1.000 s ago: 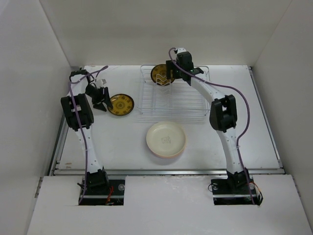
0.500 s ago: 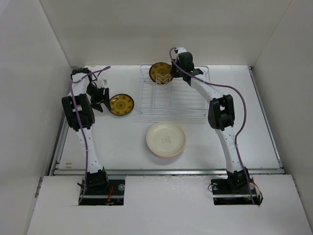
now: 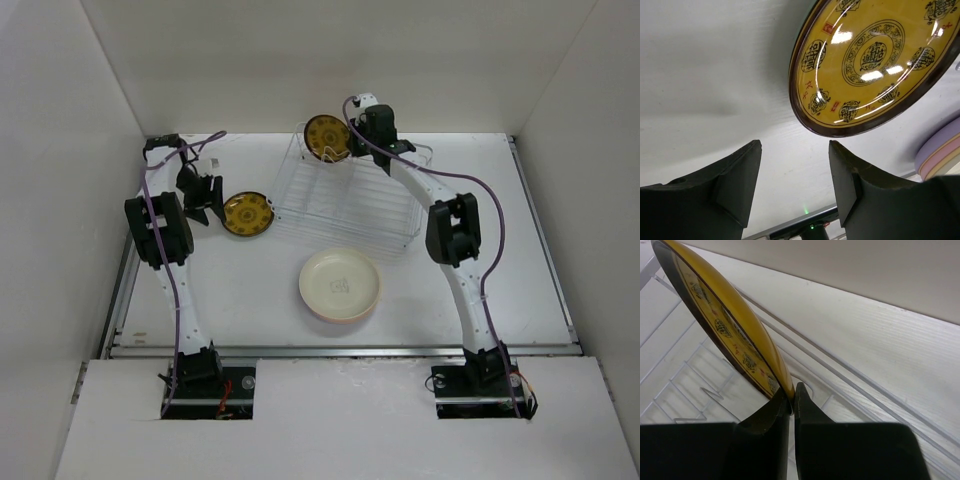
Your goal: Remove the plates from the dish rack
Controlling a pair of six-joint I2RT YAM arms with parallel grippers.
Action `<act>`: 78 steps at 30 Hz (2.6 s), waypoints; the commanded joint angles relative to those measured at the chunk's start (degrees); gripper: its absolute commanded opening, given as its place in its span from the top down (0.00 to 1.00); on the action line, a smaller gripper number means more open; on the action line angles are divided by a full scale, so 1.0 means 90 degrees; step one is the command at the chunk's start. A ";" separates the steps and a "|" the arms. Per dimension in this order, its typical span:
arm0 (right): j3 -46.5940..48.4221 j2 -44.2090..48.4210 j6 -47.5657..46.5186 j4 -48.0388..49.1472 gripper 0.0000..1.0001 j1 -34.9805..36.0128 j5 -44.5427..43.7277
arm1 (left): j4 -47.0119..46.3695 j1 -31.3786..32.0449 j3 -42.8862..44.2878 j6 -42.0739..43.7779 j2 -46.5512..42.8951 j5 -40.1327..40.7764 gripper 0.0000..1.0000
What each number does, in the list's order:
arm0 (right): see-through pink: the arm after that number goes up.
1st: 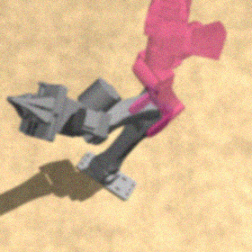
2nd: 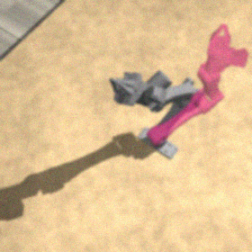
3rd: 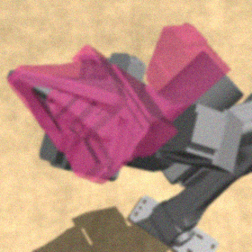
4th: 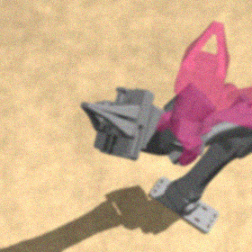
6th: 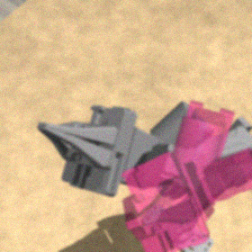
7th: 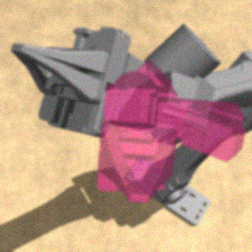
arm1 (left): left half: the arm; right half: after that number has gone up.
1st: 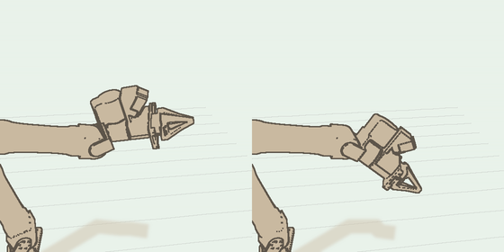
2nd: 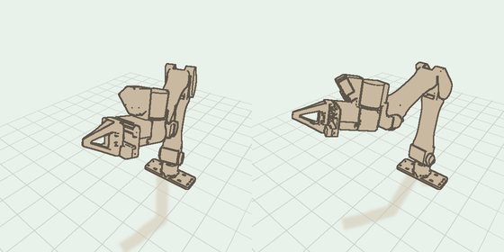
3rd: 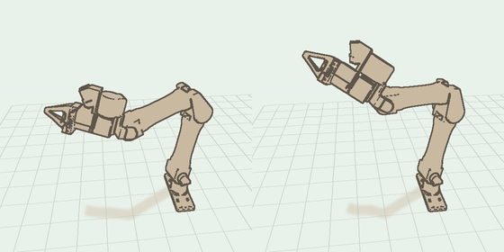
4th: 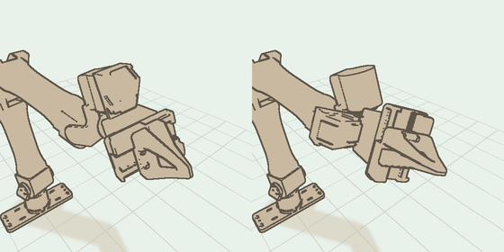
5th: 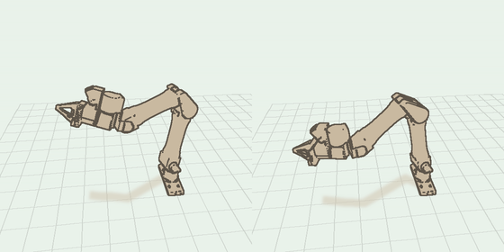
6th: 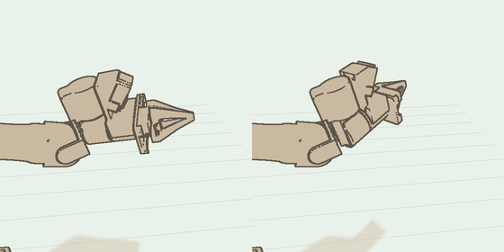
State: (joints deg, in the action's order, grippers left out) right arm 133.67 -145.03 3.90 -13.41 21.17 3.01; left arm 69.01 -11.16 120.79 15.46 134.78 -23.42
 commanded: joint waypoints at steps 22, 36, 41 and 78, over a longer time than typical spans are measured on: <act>-0.0691 0.2012 -0.0083 -0.0198 1.00 0.0118 0.2105 | -0.0450 0.0321 0.0358 0.0371 -0.2016 -0.1740 0.38; -0.1199 0.1954 0.0484 -0.0493 1.00 0.1125 0.4255 | -0.1497 0.1239 0.0250 -0.0146 -0.2261 -0.1470 0.33; -0.1199 0.2013 0.0543 -0.0434 1.00 0.1193 0.4315 | -0.1107 0.1318 0.0280 0.0069 -0.2173 -0.1470 0.64; -0.3416 0.4318 0.2291 -0.2123 0.15 -0.1249 -0.1779 | -0.1564 -0.0118 -0.0775 -0.1230 -0.1031 -0.1314 1.00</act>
State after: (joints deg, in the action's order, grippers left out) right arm 103.94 -106.56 23.81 -30.22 9.82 -9.34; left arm 56.77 -12.12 113.89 4.40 127.79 -35.16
